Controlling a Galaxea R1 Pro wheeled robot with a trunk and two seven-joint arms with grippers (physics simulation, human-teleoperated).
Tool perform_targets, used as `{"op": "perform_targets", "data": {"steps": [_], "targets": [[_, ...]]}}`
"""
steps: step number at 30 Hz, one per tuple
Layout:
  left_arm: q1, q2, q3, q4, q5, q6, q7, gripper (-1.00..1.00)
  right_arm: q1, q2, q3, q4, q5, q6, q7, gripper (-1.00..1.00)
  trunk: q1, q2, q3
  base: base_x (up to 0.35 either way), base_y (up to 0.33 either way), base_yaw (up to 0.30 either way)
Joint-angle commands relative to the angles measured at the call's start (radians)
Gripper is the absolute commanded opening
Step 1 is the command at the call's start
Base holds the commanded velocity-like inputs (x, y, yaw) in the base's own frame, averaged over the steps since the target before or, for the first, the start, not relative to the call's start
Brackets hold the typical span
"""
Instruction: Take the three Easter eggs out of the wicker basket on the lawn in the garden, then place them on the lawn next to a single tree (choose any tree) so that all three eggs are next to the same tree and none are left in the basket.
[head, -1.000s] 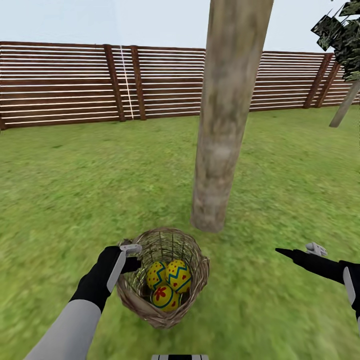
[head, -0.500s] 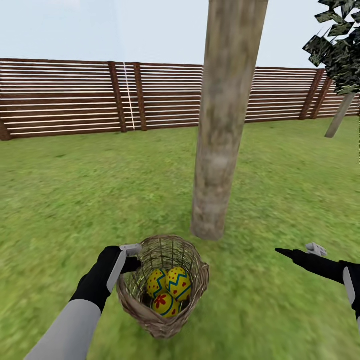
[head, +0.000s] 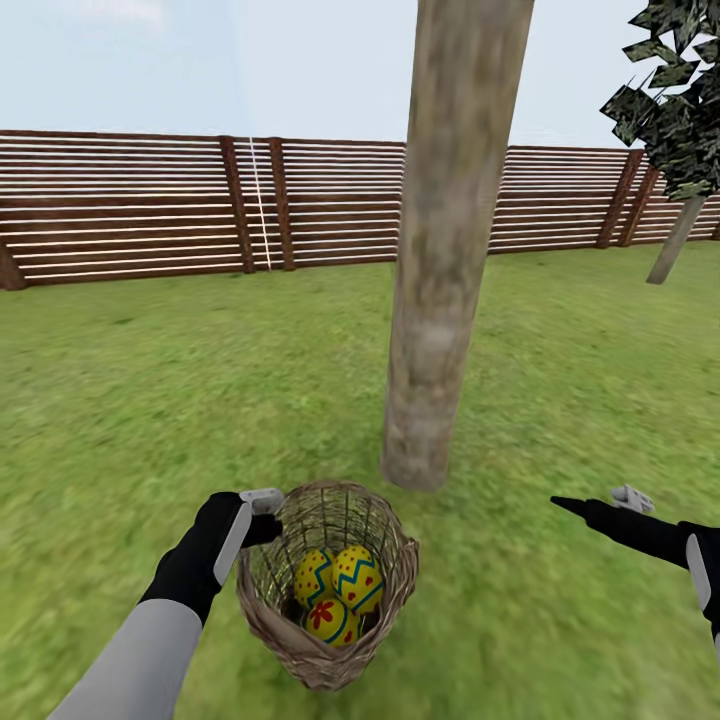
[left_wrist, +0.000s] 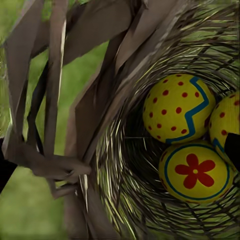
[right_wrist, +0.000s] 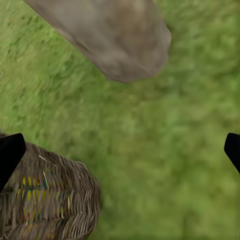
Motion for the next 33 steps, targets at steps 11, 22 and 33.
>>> {"op": "perform_targets", "data": {"steps": [11,22,33], "targets": [[0.0,-0.001,0.004,-0.001,0.012,0.003,0.008,1.0,-0.001,0.001,-0.004,-0.001,0.011,0.004,0.009,1.0,-0.042,0.077,0.034,0.0,0.0,0.0],[0.0,-0.001,0.004,-0.001,0.012,0.004,0.008,1.0,-0.001,0.001,-0.004,-0.001,0.011,0.004,0.009,1.0,-0.085,0.154,0.068,0.0,0.0,0.0],[0.0,0.032,0.005,-0.039,0.01,0.009,0.01,1.0,-0.001,0.001,-0.004,0.003,0.013,0.004,0.003,1.0,-0.127,0.231,0.103,0.0,0.0,0.0]]}}
